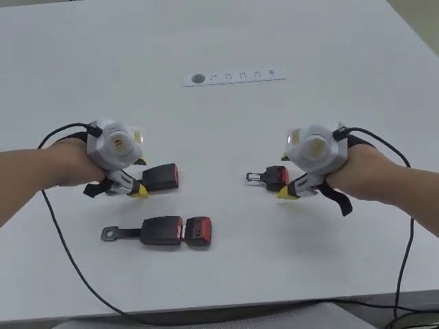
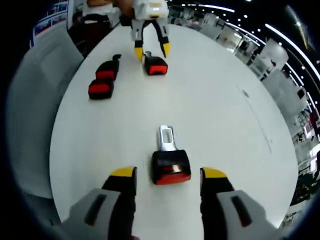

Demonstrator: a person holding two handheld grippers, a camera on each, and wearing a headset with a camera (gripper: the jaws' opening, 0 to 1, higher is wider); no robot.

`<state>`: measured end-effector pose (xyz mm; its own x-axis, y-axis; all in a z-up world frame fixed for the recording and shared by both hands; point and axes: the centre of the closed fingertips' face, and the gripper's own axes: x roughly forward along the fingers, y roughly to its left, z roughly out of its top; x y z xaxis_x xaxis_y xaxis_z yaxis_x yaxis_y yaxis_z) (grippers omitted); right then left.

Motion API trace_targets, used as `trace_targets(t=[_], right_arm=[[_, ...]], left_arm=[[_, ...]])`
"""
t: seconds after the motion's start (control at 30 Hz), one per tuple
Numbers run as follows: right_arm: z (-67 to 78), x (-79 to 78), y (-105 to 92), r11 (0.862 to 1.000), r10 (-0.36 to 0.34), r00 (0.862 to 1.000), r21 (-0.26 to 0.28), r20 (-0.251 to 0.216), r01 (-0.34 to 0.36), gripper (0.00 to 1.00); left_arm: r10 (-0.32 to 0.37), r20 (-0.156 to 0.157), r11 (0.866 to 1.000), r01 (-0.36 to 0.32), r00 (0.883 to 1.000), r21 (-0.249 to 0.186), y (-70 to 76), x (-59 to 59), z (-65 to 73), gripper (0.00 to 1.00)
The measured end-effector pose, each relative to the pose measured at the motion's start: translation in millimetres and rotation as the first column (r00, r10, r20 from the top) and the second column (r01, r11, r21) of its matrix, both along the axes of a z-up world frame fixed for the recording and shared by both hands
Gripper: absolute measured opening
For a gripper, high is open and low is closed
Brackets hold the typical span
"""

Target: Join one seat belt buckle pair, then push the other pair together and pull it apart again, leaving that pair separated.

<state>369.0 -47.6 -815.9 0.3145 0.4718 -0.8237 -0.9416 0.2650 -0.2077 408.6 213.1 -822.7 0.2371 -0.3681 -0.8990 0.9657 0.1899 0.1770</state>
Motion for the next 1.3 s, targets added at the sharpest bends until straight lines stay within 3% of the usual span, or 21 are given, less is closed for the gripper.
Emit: trace_targets(t=[0.07, 0.2, 0.27, 0.3, 0.4, 0.47, 0.6, 0.7, 0.83, 0.97, 1.03, 1.07, 1.13, 1.2, 1.3], right_arm=[[10.6, -7.5, 5.9, 0.998, -0.017, 1.000, 0.055, 0.013, 0.017, 0.53], [20.0, -17.2, 9.4, 0.991, -0.055, 0.998, 0.123, 0.010, 0.053, 0.55], [32.2, -28.9, 15.6, 0.975, -0.103, 0.995, 0.196, -0.005, 0.102, 0.59], [35.3, -32.8, 16.5, 0.970, -0.117, 0.993, 0.214, -0.013, 0.117, 0.61], [44.3, -42.6, 13.8, 0.961, -0.145, 0.989, 0.239, 0.000, 0.141, 0.68], [51.7, -51.1, 12.5, 0.947, -0.164, 0.987, 0.279, -0.003, 0.158, 0.71], [58.9, -63.1, 3.2, 0.935, -0.192, 0.981, 0.302, -0.010, 0.186, 0.77], [61.4, -72.3, -5.5, 0.936, -0.198, 0.980, 0.297, -0.003, 0.190, 0.81], [64.2, -81.5, -14.2, 0.930, -0.216, 0.976, 0.304, -0.005, 0.207, 0.86], [64.4, -91.1, -15.2, 0.926, -0.228, 0.973, 0.305, -0.018, 0.223, 0.93], [66.3, -92.4, -15.1, 0.920, -0.242, 0.970, 0.314, -0.013, 0.234, 0.98], [67.5, -91.4, -15.5, 0.912, -0.262, 0.965, 0.323, -0.011, 0.252, 1.00], [68.9, -90.8, -16.0, 0.901, -0.289, 0.957, 0.334, -0.011, 0.276, 1.00], [70.8, -89.9, -15.5, 0.896, -0.301, 0.954, 0.343, -0.003, 0.284, 1.00], [73.5, -88.6, -13.3, 0.881, -0.318, 0.948, 0.367, -0.007, 0.298, 1.00]], left_arm=[[0.022, 0.028, 1.000, -0.021, 0.999, -0.018, 5.9, -5.0, 9.2, 0.49], [0.002, 0.076, 0.999, 0.001, 0.997, -0.047, 6.6, -29.6, 27.1, 0.60], [0.022, 0.075, 0.996, -0.015, 0.997, -0.084, 5.7, -39.4, 34.6, 0.62], [0.051, 0.084, 0.992, -0.041, 0.995, -0.123, 4.9, -45.1, 41.0, 0.63], [0.109, 0.096, 0.981, -0.092, 0.989, -0.168, 10.8, -58.0, 52.4, 0.69], [0.144, 0.100, 0.974, -0.123, 0.985, -0.188, 17.4, -68.2, 59.2, 0.73], [0.227, 0.083, 0.945, -0.199, 0.970, -0.259, 28.4, -86.9, 70.6, 0.80], [0.258, 0.086, 0.936, -0.227, 0.962, -0.269, 41.6, -98.1, 74.1, 0.86], [0.321, 0.086, 0.918, -0.287, 0.943, -0.273, 59.7, -107.4, 77.8, 0.93], [0.375, 0.081, 0.892, -0.336, 0.923, -0.302, 71.2, -116.9, 84.4, 0.96], [0.386, 0.082, 0.886, -0.344, 0.919, -0.311, 73.6, -122.8, 84.8, 0.99], [0.398, 0.067, 0.881, -0.361, 0.915, -0.307, 76.2, -127.6, 82.4, 1.00], [0.406, 0.080, 0.878, -0.364, 0.911, -0.309, 79.6, -129.8, 81.5, 1.00], [0.429, 0.069, 0.864, -0.388, 0.901, -0.321, 82.0, -132.8, 80.9, 1.00], [0.446, 0.068, 0.855, -0.402, 0.893, -0.328, 83.8, -136.3, 79.7, 1.00]])
